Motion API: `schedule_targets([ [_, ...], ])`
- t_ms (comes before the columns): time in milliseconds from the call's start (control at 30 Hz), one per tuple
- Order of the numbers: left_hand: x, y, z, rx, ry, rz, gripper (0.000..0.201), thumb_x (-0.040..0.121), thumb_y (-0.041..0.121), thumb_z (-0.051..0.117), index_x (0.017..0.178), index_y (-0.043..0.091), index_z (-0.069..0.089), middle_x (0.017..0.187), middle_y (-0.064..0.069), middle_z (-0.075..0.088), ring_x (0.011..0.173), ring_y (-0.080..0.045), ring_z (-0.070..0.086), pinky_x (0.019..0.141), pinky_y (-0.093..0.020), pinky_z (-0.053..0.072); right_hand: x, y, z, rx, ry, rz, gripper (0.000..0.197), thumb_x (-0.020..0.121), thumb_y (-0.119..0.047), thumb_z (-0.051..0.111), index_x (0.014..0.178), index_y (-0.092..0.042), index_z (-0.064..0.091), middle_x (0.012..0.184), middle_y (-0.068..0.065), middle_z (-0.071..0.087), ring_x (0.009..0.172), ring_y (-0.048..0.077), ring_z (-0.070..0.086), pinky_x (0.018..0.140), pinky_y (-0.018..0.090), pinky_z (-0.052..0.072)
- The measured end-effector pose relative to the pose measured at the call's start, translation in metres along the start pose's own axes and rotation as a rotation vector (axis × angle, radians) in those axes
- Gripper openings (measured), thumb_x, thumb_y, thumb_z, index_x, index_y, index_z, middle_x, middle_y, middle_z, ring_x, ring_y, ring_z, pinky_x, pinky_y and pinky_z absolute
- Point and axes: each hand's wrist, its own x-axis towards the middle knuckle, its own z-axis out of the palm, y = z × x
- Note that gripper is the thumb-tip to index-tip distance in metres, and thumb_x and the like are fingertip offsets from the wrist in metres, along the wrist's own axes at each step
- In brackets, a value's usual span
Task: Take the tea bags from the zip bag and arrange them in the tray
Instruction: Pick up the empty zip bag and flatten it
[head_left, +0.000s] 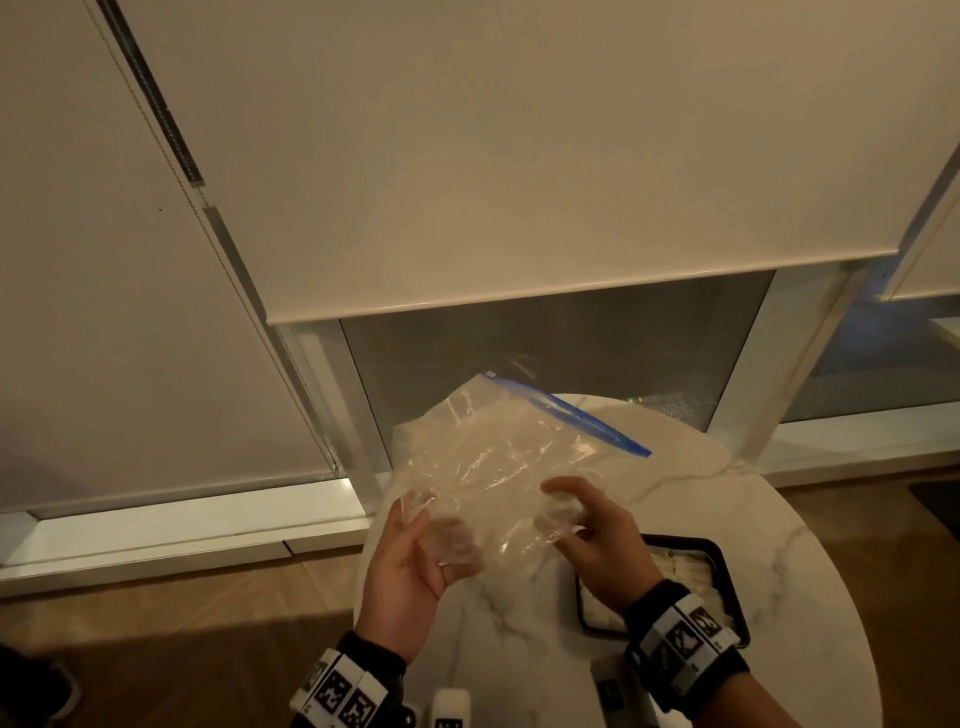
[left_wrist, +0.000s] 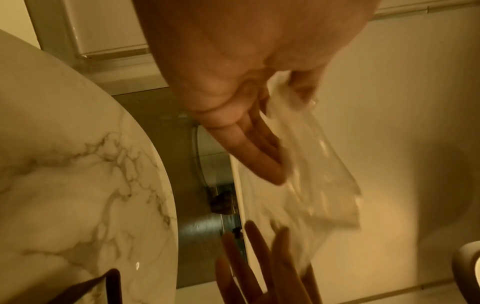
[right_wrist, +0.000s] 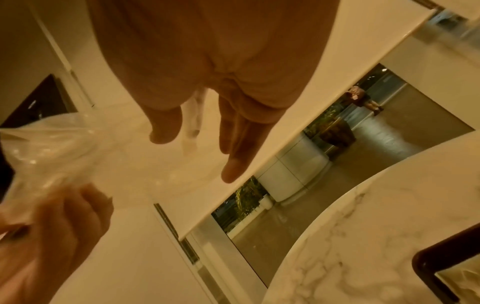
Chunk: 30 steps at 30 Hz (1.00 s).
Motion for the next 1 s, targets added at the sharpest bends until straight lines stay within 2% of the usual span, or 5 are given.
schedule_targets([
  [100, 0.002, 0.013, -0.016, -0.094, -0.103, -0.075, 0.061, 0.06, 0.042, 0.082, 0.109, 0.01, 0.066, 0.095, -0.026, 0.065, 0.078, -0.039, 0.066, 0.068, -0.046, 0.057, 0.001, 0.001, -0.015, 0.135, 0.018, -0.016, 0.027, 0.078, -0.029, 0.076, 0.104, -0.03, 0.068, 0.114, -0.009, 0.067, 0.102, 0.018, 0.065, 0.083, 0.047, 0.057],
  [200, 0.009, 0.015, -0.028, 0.071, -0.007, -0.094, 0.034, 0.081, 0.023, 0.062, 0.112, 0.011, 0.069, 0.094, -0.029, 0.066, 0.077, -0.038, 0.069, 0.071, -0.044, 0.06, 0.001, -0.002, -0.028, 0.258, 0.015, -0.022, 0.026, 0.083, -0.006, 0.074, 0.097, -0.028, 0.072, 0.108, 0.003, 0.069, 0.101, 0.026, 0.066, 0.078, 0.047, 0.058],
  [400, 0.003, 0.01, -0.022, 0.646, -0.11, -0.036, 0.088, 0.086, 0.003, 0.074, 0.146, 0.048, 0.03, 0.118, 0.0, 0.069, 0.104, -0.029, 0.071, 0.087, -0.042, 0.059, 0.0, 0.008, -0.049, 0.412, -0.063, 0.074, 0.034, 0.073, -0.018, 0.075, 0.105, -0.009, 0.072, 0.098, 0.014, 0.072, 0.089, 0.026, 0.069, 0.069, 0.035, 0.056],
  [800, -0.001, 0.011, -0.011, 0.773, -0.29, 0.031, 0.039, 0.069, -0.006, 0.083, 0.104, -0.002, 0.065, 0.094, -0.005, 0.073, 0.087, -0.014, 0.069, 0.073, -0.026, 0.055, -0.014, 0.006, -0.073, 0.382, -0.181, 0.096, 0.029, 0.08, -0.004, 0.074, 0.108, 0.001, 0.07, 0.109, 0.024, 0.068, 0.1, 0.038, 0.066, 0.087, 0.05, 0.055],
  [1000, 0.003, -0.001, -0.008, 0.547, 0.012, 0.076, 0.027, 0.08, 0.026, 0.078, 0.068, 0.002, 0.072, 0.083, -0.016, 0.07, 0.083, -0.026, 0.066, 0.084, -0.039, 0.056, -0.012, 0.008, -0.077, 0.496, 0.124, 0.248, 0.071, 0.05, -0.055, 0.088, 0.084, 0.006, 0.075, 0.092, 0.026, 0.071, 0.086, 0.035, 0.07, 0.08, 0.042, 0.06],
])
